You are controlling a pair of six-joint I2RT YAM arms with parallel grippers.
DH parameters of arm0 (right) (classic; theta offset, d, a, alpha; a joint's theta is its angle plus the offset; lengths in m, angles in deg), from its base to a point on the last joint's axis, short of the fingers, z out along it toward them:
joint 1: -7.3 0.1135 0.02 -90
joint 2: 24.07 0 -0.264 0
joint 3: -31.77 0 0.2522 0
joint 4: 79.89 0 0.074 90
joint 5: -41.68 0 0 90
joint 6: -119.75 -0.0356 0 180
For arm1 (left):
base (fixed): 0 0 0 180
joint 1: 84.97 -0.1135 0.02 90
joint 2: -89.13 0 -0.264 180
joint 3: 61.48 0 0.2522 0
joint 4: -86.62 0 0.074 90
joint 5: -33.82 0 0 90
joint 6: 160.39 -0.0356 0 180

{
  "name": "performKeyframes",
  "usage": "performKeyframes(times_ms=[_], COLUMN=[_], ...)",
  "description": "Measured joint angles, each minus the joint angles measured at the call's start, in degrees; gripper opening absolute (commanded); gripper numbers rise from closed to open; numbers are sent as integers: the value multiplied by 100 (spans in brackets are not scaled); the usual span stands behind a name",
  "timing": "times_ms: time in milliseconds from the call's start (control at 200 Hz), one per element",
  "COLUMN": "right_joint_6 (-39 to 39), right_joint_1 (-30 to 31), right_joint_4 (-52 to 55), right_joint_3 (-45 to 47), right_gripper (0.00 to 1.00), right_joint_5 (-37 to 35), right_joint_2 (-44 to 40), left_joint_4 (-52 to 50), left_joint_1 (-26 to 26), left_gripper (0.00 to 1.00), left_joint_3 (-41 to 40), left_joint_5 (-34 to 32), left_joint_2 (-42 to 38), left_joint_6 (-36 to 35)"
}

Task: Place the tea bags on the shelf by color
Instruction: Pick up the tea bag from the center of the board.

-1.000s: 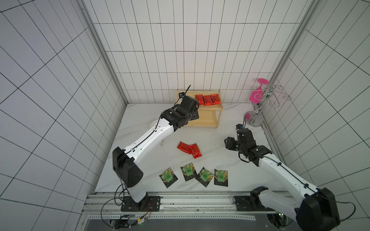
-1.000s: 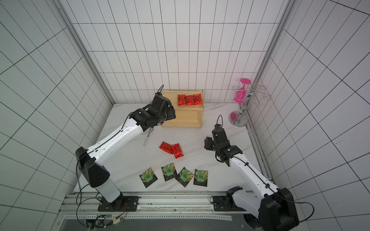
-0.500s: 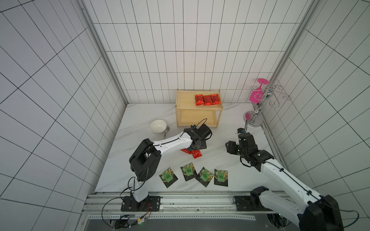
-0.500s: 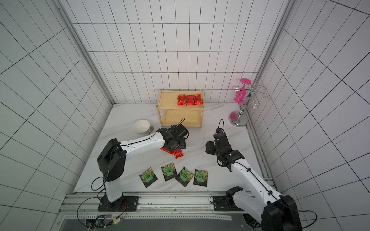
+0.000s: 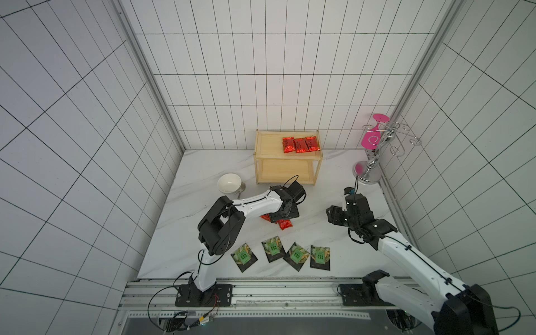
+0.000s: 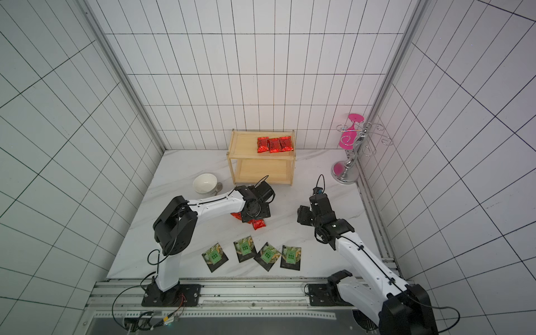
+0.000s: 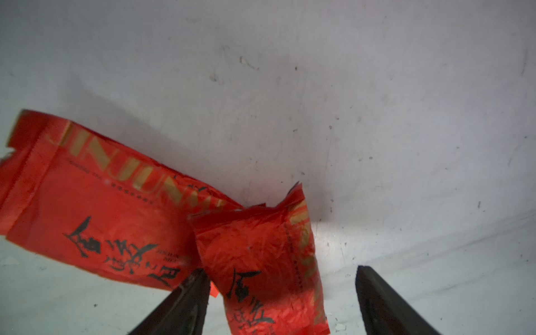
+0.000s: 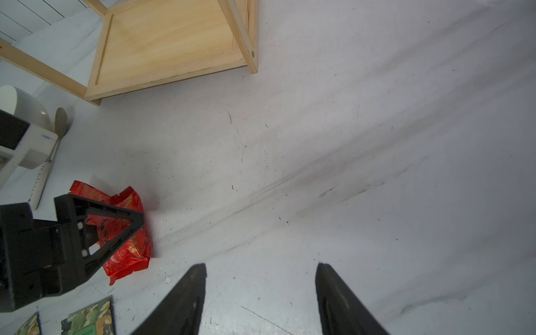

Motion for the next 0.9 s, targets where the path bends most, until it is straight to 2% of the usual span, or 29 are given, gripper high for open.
performKeyframes(times_ms=[335, 610, 899], right_joint_6=[0, 2, 4], right_joint_1=[0, 0, 0], right_joint_4=[0, 0, 0], right_joint_3=[0, 0, 0], right_gripper=[63, 63, 64], right_joint_5=[-2, -20, -24], right_joint_2=[2, 2, 39], left_joint_4=[-81, -197, -671], left_joint_1=[44, 199, 389], left_gripper=[73, 74, 80], left_joint_3=[457, 756, 918], left_joint_5=[0, -52, -660], left_joint_2=[407, 575, 575], left_joint_6=[-72, -173, -326])
